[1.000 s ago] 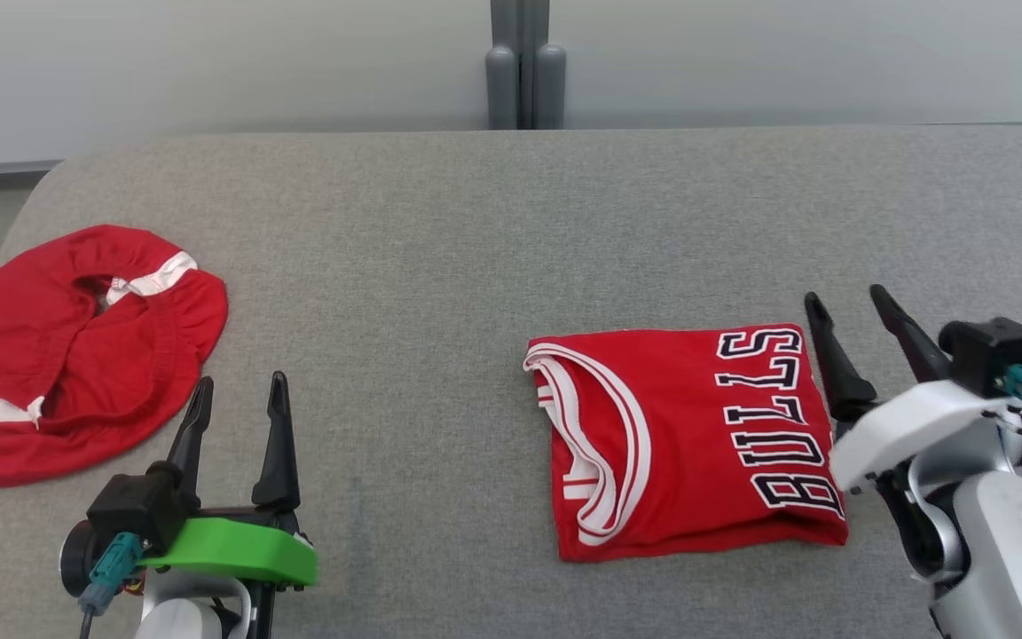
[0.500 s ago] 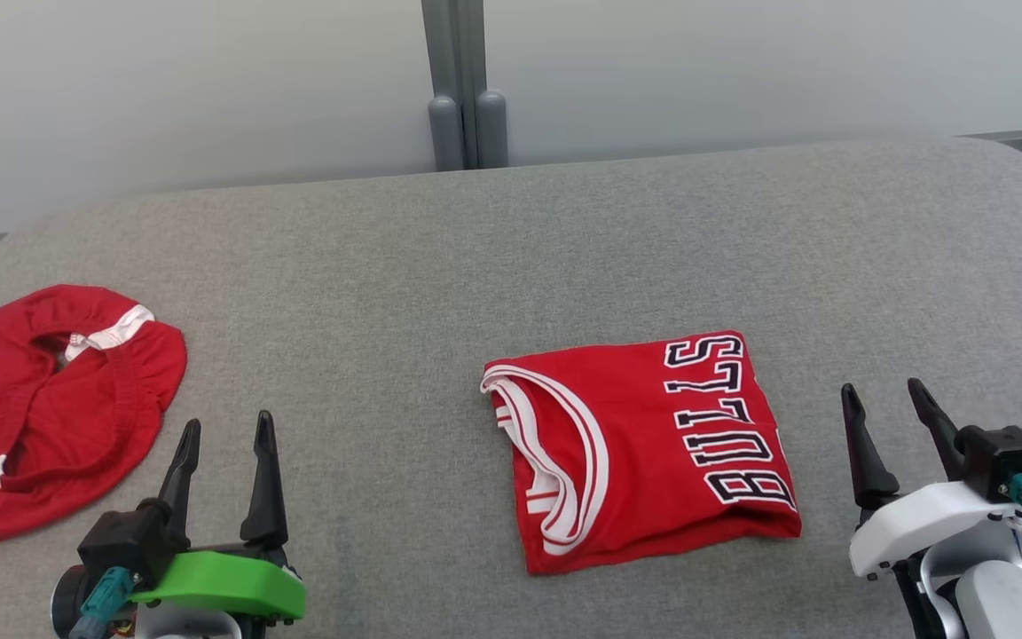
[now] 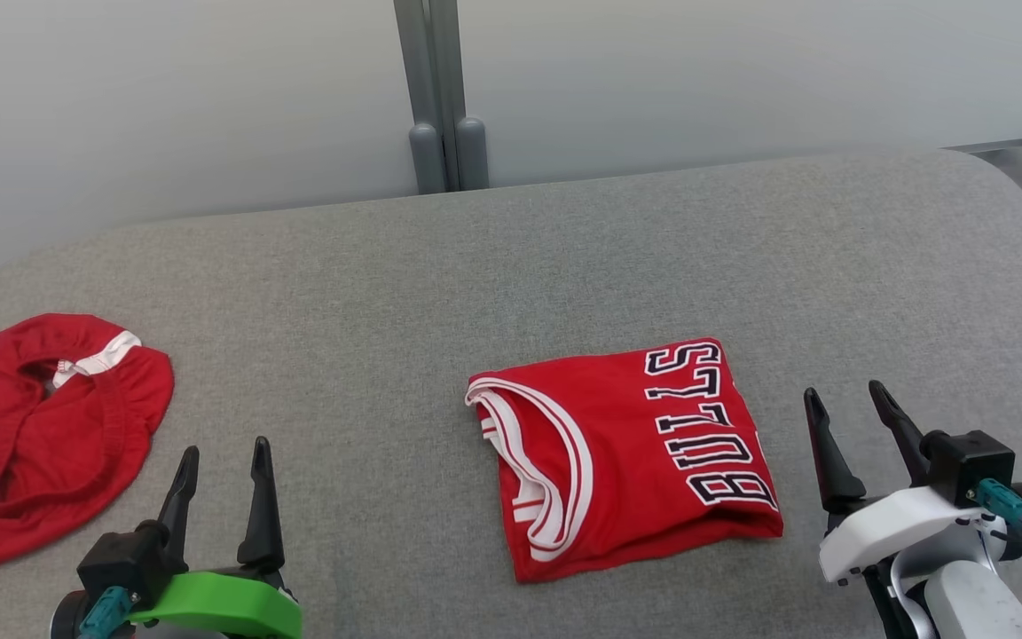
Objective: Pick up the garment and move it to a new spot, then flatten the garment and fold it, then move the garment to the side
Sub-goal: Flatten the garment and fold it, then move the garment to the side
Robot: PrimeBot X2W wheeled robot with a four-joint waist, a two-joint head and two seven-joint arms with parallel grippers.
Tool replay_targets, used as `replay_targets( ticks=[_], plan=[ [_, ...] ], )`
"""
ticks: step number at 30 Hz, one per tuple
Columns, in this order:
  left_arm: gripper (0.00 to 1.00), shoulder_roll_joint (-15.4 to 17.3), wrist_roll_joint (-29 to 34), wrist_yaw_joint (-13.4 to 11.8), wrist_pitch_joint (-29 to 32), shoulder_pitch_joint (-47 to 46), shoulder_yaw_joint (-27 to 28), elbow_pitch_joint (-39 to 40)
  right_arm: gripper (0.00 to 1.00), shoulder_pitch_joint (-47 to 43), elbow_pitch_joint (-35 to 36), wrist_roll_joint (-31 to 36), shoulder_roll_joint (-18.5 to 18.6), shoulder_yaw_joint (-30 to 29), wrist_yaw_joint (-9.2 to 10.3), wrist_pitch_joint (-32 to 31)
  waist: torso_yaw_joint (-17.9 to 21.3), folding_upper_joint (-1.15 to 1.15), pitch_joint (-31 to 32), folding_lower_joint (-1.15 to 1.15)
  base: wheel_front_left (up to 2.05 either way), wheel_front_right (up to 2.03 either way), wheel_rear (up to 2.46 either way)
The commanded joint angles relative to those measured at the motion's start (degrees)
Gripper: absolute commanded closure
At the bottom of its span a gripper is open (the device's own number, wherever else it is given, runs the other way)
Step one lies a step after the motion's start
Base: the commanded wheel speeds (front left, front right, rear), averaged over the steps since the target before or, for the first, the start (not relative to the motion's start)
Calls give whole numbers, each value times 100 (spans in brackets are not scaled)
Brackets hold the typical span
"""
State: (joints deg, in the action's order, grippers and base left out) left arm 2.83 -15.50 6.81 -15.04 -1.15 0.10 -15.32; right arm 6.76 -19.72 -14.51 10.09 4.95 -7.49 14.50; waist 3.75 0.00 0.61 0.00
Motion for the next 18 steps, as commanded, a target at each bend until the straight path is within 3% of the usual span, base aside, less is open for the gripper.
replay_targets(
  ticks=[1, 18],
  plan=[
    [0, 13, -5, 17, -17, 86, 17, -29, 0, 95, -17, -32, 40, 30, 0, 35, 14, 0, 10, 0, 0, 0, 0],
    [0, 13, 18, 36, -17, 61, -50, -113, 0, 418, -216, -117, 150, 232, 1, 37, -201, 0, -20, 0, 0, 0, 0]
  ],
)
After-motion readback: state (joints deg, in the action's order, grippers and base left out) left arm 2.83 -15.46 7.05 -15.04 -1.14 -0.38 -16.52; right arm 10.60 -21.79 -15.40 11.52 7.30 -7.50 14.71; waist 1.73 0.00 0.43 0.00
